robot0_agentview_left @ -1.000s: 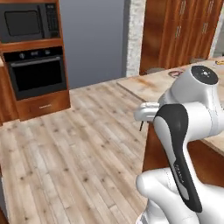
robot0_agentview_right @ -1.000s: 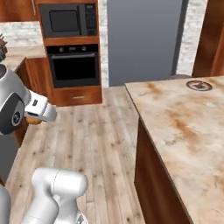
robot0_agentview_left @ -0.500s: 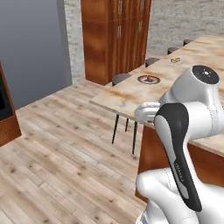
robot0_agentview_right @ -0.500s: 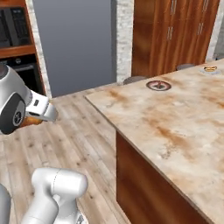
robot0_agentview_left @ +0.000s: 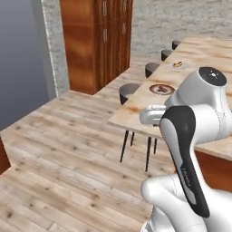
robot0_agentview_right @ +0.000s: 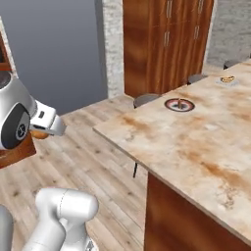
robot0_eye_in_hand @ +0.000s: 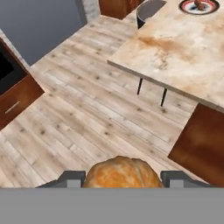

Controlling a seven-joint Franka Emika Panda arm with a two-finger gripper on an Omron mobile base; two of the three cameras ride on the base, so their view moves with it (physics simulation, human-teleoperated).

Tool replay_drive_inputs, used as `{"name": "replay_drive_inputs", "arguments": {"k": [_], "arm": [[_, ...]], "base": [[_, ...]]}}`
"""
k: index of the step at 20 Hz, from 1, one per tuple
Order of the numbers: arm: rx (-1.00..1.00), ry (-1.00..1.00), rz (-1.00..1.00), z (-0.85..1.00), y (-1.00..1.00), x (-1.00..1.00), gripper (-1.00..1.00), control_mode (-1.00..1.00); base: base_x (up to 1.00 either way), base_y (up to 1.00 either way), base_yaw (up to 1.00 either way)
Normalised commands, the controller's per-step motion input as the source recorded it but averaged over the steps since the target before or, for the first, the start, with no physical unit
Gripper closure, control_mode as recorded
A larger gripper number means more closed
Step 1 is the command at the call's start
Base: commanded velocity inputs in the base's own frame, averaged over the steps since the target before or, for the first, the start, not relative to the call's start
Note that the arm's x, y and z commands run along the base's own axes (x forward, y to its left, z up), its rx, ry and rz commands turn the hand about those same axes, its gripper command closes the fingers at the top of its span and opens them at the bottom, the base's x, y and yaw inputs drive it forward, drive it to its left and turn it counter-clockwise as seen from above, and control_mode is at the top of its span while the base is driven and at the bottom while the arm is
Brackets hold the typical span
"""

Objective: Pick up the tangerine and mango from the fridge and place one fruit on each plate on the dining counter.

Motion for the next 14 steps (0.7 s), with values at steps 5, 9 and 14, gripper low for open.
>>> {"name": "replay_drive_inputs", "arguments": {"k": [5, 9, 14], "arm": [[0.00, 0.00, 0.00, 0.00, 0.00, 0.00, 1.00, 1.00], [0.00, 0.00, 0.00, 0.00, 0.00, 0.00, 1.00, 1.00], [0.00, 0.00, 0.00, 0.00, 0.00, 0.00, 1.00, 1.00]], "base": [[1.00, 0.90, -0.64], [0.97, 0.91, -0.66], [0.65, 0.69, -0.77]]}}
